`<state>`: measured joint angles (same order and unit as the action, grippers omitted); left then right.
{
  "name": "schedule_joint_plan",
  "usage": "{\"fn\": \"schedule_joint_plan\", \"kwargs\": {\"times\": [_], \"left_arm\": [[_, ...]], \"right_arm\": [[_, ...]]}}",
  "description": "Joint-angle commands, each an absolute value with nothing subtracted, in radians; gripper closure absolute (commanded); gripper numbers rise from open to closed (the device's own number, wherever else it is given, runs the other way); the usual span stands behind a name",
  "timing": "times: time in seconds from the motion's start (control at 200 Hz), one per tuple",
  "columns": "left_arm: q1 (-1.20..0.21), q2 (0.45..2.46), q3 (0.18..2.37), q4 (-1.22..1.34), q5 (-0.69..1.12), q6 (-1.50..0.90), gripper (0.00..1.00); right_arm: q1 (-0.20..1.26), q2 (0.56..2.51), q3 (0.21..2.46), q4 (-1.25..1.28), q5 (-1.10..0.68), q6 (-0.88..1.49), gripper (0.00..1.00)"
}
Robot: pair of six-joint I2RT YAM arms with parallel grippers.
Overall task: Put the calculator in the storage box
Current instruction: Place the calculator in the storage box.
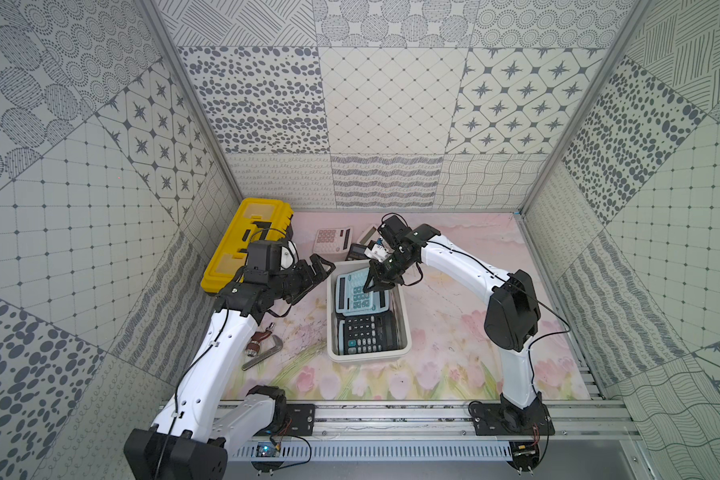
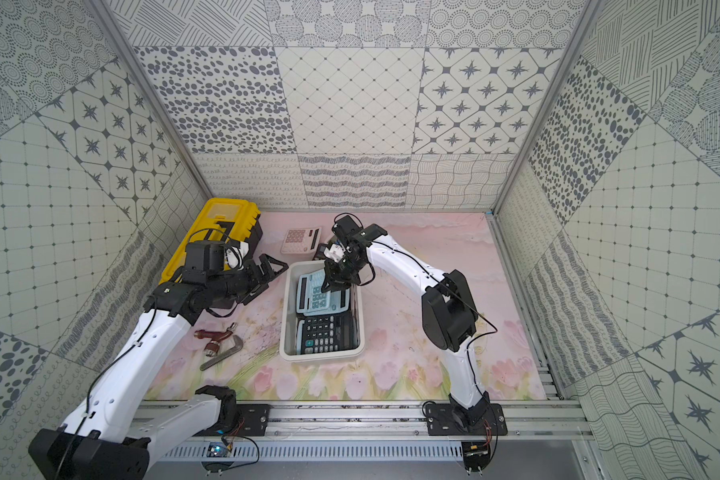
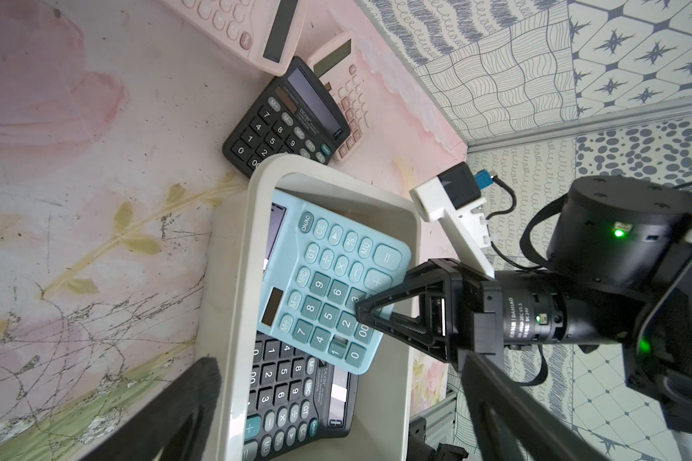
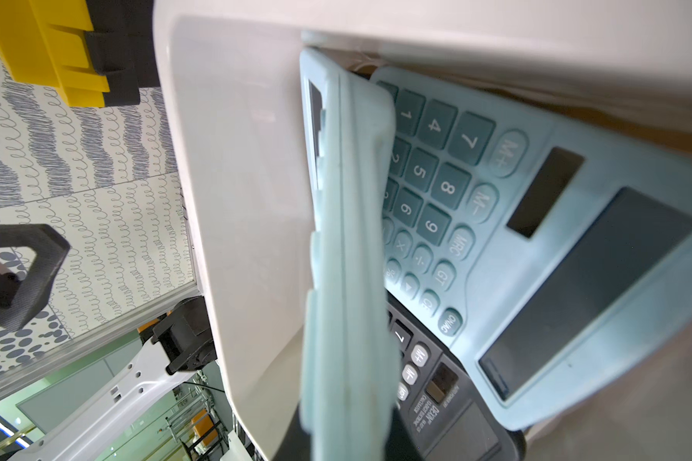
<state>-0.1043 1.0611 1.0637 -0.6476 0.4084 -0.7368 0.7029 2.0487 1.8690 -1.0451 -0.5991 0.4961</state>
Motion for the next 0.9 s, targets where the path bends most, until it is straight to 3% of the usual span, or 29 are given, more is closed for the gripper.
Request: {"fn": "schedule_joint_plan", "kwargs": {"times": [0.0, 0.2, 0.895], "left_arm": [[-0.098, 1.059, 1.061, -0.654, 0.431, -0.71, 0.0], [-0.099, 1.064, 1.056, -0.648, 0.437, -0.714, 0.0], [-0.097, 1.067, 1.031, -0.673, 0.402, -0.714, 0.0]], "right_arm": [[0.703, 2.075, 1.903, -1.062, -0.525, 0.466, 0.83], [0.701, 2.063, 1.921, -1.064, -0.473, 0.471, 0.73], [0.675, 2.0, 1.957, -1.079, -0.371, 0.486, 0.61]]}}
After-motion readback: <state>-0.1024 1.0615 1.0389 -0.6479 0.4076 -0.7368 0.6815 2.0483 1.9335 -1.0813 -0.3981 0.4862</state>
